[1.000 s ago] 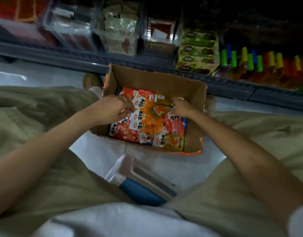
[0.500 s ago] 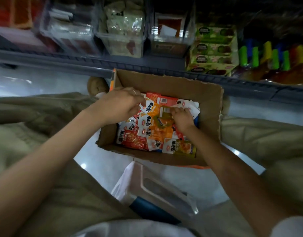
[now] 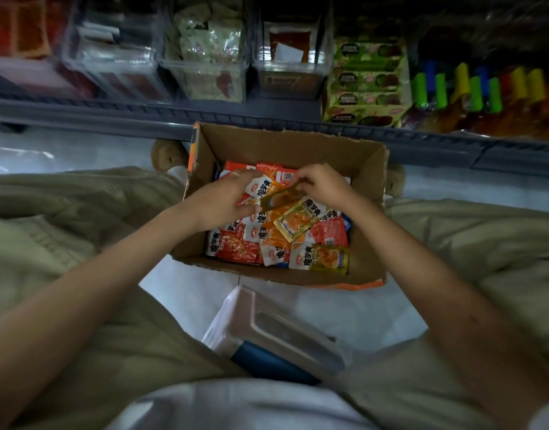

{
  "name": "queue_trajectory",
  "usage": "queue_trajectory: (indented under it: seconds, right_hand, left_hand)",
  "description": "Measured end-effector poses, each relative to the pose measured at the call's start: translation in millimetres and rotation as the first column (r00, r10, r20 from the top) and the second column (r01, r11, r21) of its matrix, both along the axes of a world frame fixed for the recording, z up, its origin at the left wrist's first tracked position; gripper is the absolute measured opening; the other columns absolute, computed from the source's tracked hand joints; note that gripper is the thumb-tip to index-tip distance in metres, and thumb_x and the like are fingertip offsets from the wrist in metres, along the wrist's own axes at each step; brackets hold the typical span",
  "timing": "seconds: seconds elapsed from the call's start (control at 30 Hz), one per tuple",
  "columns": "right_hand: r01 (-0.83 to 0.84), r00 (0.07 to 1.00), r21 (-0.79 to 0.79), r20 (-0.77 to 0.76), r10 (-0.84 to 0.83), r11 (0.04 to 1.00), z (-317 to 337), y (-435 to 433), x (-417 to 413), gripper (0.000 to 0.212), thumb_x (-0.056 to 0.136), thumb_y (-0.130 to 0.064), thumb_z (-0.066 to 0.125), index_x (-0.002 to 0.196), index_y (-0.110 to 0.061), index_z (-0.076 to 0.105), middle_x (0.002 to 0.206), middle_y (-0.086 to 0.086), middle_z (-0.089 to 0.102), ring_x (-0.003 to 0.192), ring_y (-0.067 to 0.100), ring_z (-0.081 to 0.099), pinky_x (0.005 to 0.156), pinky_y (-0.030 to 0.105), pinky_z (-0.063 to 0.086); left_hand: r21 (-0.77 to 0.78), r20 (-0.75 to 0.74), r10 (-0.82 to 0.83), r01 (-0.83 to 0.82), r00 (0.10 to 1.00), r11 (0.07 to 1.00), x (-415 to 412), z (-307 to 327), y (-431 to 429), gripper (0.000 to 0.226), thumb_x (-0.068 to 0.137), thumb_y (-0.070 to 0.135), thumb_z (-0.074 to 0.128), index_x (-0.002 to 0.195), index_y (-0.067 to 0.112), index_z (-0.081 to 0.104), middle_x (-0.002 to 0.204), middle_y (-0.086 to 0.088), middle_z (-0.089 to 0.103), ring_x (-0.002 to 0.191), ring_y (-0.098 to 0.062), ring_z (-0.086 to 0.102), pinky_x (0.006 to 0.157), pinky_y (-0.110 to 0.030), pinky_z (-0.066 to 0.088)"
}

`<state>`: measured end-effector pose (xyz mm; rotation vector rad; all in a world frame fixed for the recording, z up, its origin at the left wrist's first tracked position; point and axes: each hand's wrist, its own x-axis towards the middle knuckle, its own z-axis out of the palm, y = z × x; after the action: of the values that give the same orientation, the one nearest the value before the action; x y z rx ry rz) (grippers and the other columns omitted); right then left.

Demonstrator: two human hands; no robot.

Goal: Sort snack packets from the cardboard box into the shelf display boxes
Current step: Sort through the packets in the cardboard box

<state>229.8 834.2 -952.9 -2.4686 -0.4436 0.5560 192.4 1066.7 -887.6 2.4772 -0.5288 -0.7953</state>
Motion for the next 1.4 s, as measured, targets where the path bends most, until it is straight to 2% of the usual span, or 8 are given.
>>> queue_trajectory:
  seconds: [0.27, 0.37, 0.47, 0.57, 0.8, 0.93, 1.1, 1.4]
  right_hand:
    - [0.226, 0.974, 0.437, -0.070, -0.217, 0.871, 37.2, 35.2, 2.0, 0.024, 0.084, -0.016, 0.069, 0.106, -0.015, 0.061, 0.094, -0.011, 0.061, 0.088, 0.004, 0.060, 0.077, 0.017, 0.047]
    - [0.615, 0.788, 0.163, -0.154, -0.596, 0.771, 2.9, 20.3, -3.8, 0.029, 0.092, -0.022, 0.057, 0.117, -0.007, 0.053, 0.106, 0.004, 0.061, 0.089, 0.016, 0.058, 0.067, 0.022, 0.042]
    - [0.456, 0.591, -0.377, -0.549, -0.590, 0.807, -27.6, 11.1, -24.1, 0.059, 0.091, -0.026, 0.060, 0.139, -0.006, 0.033, 0.114, 0.011, 0.057, 0.080, 0.019, 0.060, 0.061, 0.030, 0.048]
    - [0.418, 0.453, -0.405, -0.683, -0.573, 0.813, -47.9, 15.2, -44.8, 0.084, 0.088, -0.037, 0.064, 0.148, -0.006, 0.015, 0.138, 0.014, 0.047, 0.106, 0.025, 0.059, 0.065, 0.030, 0.051]
    - [0.840, 0.226, -0.332, -0.505, -0.833, 0.429, -54.9, 29.5, -57.3, 0.092, 0.085, -0.034, 0.069, 0.146, 0.000, 0.009, 0.147, 0.016, 0.035, 0.129, 0.031, 0.042, 0.104, 0.036, 0.035]
    - [0.848, 0.222, -0.341, -0.467, -0.856, 0.406, -50.8, 30.9, -56.5, 0.090, 0.083, -0.028, 0.072, 0.146, -0.001, 0.014, 0.146, 0.016, 0.038, 0.130, 0.032, 0.044, 0.098, 0.036, 0.041]
    - [0.863, 0.327, -0.129, -0.593, -0.735, 0.488, -44.3, 18.2, -53.0, 0.028, 0.091, -0.014, 0.060, 0.118, -0.007, 0.055, 0.107, 0.009, 0.061, 0.087, 0.021, 0.057, 0.063, 0.029, 0.046]
    - [0.778, 0.619, 0.494, -0.706, -0.344, 0.387, 47.5, 23.7, -31.0, 0.005, 0.093, -0.015, 0.058, 0.095, -0.019, 0.060, 0.079, -0.005, 0.058, 0.059, 0.004, 0.042, 0.051, 0.015, 0.036]
  left_hand:
    - [-0.250, 0.018, 0.216, -0.205, 0.976, 0.946, -0.9, 3.1, 7.1, 0.060, 0.085, 0.006, 0.067, 0.136, 0.018, 0.040, 0.121, -0.001, 0.058, 0.111, -0.014, 0.057, 0.089, -0.030, 0.051]
    - [-0.322, 0.046, 0.293, -0.264, 0.955, 0.909, -2.2, -0.1, 20.1, 0.051, 0.085, 0.004, 0.066, 0.130, 0.018, 0.046, 0.120, 0.007, 0.055, 0.104, -0.004, 0.055, 0.082, -0.012, 0.047]
    - [-0.298, 0.083, 0.338, -0.300, 0.937, 0.906, -2.4, -5.9, 28.6, 0.033, 0.088, 0.004, 0.063, 0.116, 0.022, 0.056, 0.115, 0.007, 0.056, 0.104, -0.006, 0.054, 0.076, -0.001, 0.041]
    - [-0.254, 0.133, 0.417, -0.376, 0.899, 0.891, 2.2, -10.1, 33.2, 0.020, 0.091, 0.007, 0.060, 0.109, 0.017, 0.064, 0.116, 0.000, 0.059, 0.106, -0.010, 0.053, 0.081, -0.012, 0.040]
    - [-0.433, 0.024, 0.691, -0.616, 0.722, 0.658, 27.8, 16.3, 50.4, 0.018, 0.092, 0.002, 0.057, 0.106, 0.012, 0.063, 0.107, -0.003, 0.062, 0.071, 0.008, 0.062, 0.063, -0.008, 0.049]
    - [-0.459, 0.020, 0.738, -0.649, 0.675, 0.606, 34.1, 23.4, 52.0, 0.020, 0.092, 0.003, 0.057, 0.112, 0.003, 0.063, 0.105, -0.004, 0.061, 0.066, 0.014, 0.060, 0.061, -0.008, 0.049]
    - [-0.421, 0.025, 0.718, -0.644, 0.695, 0.639, 27.4, 27.2, 42.9, 0.020, 0.093, 0.002, 0.056, 0.111, 0.004, 0.063, 0.104, -0.003, 0.059, 0.067, 0.011, 0.060, 0.063, -0.006, 0.049]
    - [-0.368, 0.049, 0.576, -0.522, 0.816, 0.770, 17.1, 39.8, 7.9, 0.022, 0.096, 0.024, 0.053, 0.115, 0.017, 0.062, 0.116, 0.000, 0.051, 0.106, -0.009, 0.049, 0.085, -0.017, 0.038]
